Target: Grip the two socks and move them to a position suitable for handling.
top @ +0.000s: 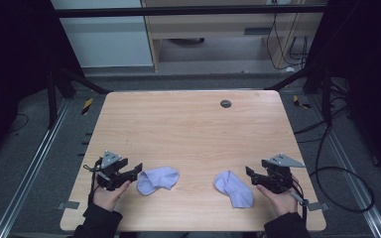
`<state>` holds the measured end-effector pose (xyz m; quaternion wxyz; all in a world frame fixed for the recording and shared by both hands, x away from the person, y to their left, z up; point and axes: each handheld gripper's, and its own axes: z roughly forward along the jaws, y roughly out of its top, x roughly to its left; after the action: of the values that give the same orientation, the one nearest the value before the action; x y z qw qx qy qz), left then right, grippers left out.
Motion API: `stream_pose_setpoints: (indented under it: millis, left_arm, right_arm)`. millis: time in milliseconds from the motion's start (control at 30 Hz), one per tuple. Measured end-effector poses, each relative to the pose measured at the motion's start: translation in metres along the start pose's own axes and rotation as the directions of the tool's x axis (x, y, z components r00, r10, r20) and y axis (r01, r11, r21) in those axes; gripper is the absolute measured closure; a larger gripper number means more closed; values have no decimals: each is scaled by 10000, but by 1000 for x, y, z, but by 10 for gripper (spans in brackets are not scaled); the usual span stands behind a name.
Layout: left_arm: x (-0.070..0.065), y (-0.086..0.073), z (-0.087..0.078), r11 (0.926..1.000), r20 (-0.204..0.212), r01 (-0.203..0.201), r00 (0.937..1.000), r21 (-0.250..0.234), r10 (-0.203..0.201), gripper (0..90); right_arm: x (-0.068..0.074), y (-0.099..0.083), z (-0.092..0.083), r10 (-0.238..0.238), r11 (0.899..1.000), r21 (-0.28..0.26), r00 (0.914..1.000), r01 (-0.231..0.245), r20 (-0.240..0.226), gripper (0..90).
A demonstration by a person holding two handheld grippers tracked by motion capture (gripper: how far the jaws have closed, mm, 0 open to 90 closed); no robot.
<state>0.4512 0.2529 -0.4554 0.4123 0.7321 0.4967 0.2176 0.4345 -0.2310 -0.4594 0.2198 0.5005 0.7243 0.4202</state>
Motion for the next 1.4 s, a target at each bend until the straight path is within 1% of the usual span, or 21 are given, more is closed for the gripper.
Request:
stream_pose_setpoints:
  millis: [33, 67, 133, 200, 267, 333, 367, 433, 467, 500, 533, 567, 633, 667, 700, 733, 767, 900, 1133, 1300, 1400]
  left_arm:
    - [-4, 1, 2, 9999, -32, -152, 9999, 40, 152, 352]
    - [-4, 1, 2, 9999, -32, -152, 9999, 40, 152, 350]
    - [-11, 1, 4, 9996, 90, -275, 9996, 76, 274, 347]
    - [-13, 2, 4, 9995, 111, -324, 9994, 40, 324, 345]
    - [-21, 5, 6, 9991, 240, -421, 9988, -27, 422, 340]
    - [-23, 7, 6, 9988, 282, -471, 9985, -90, 474, 339]
    - [-29, 12, 8, 9982, 307, -583, 9978, -139, 587, 337]
    - [-35, 14, 11, 9976, 386, -650, 9971, -224, 659, 336]
    - [-35, 14, 11, 9976, 386, -650, 9971, -224, 659, 336]
    - [-42, 17, 15, 9971, 461, -737, 9961, -210, 746, 336]
    - [-46, 18, 17, 9965, 506, -814, 9953, -189, 823, 336]
    - [-46, 18, 17, 9965, 506, -814, 9953, -189, 823, 336]
    - [-56, 20, 22, 9956, 654, -913, 9936, -191, 924, 337]
    - [-60, 21, 24, 9955, 710, -921, 9931, -202, 933, 337]
    - [-67, 23, 27, 9948, 815, -995, 9915, -222, 1010, 337]
    - [-71, 23, 28, 9943, 874, -1045, 9905, -209, 1059, 338]
    - [-77, 25, 31, 9936, 951, -1107, 9891, -227, 1124, 338]
    - [-93, 28, 38, 9916, 1182, -1273, 9846, -214, 1289, 346]
    - [-118, 31, 47, 9887, 1433, -1476, 9783, -247, 1496, 362]
    - [-135, 30, 56, 9861, 1538, -1652, 9741, -152, 1656, 379]
    - [-145, 29, 64, 9852, 1721, -1713, 9704, -48, 1696, 395]
  right_arm:
    - [2, 0, 1, -93, 9999, 36, 10000, 93, -29, 312]
    - [3, -1, 2, -229, 9997, 75, 9997, 229, -13, 307]
    - [6, -2, 2, -411, 9991, 105, 9991, 411, 48, 303]
    - [7, -1, 1, -435, 9990, 60, 9990, 435, -35, 299]
    - [9, 0, 0, -455, 9990, 10, 9990, 455, -12, 299]
    - [10, 0, -2, -394, 9992, -7, 9992, 394, -91, 297]
    - [12, -1, -3, -447, 9990, -4, 9989, 447, -168, 293]
    - [15, -2, -5, -563, 9984, 26, 9982, 564, -219, 301]
    - [16, -2, -6, -602, 9982, 28, 9979, 603, -237, 306]
    - [18, -3, -8, -646, 9979, 1, 9975, 646, -296, 314]
    - [19, -4, -9, -687, 9976, 6, 9971, 688, -313, 322]
    - [19, -4, -9, -687, 9976, 6, 9971, 688, -313, 322]
    - [23, -6, -11, -813, 9967, 48, 9957, 816, -447, 335]
    - [25, -7, -12, -949, 9954, 66, 9945, 952, -443, 340]
    - [27, -8, -12, -943, 9955, 80, 9944, 948, -482, 349]
    - [29, -10, -14, -1101, 9939, -6, 9930, 1102, -424, 370]
    - [31, -11, -16, -1137, 9935, -34, 9926, 1137, -432, 377]
    - [35, -13, -19, -1161, 9932, 29, 9912, 1166, -642, 399]
    - [40, -20, -19, -1349, 9893, 430, 9867, 1392, -912, 447]
    - [44, -26, -17, -1391, 9861, 759, 9838, 1482, -1129, 487]
    - [46, -30, -16, -1417, 9838, 931, 9824, 1534, -1217, 516]
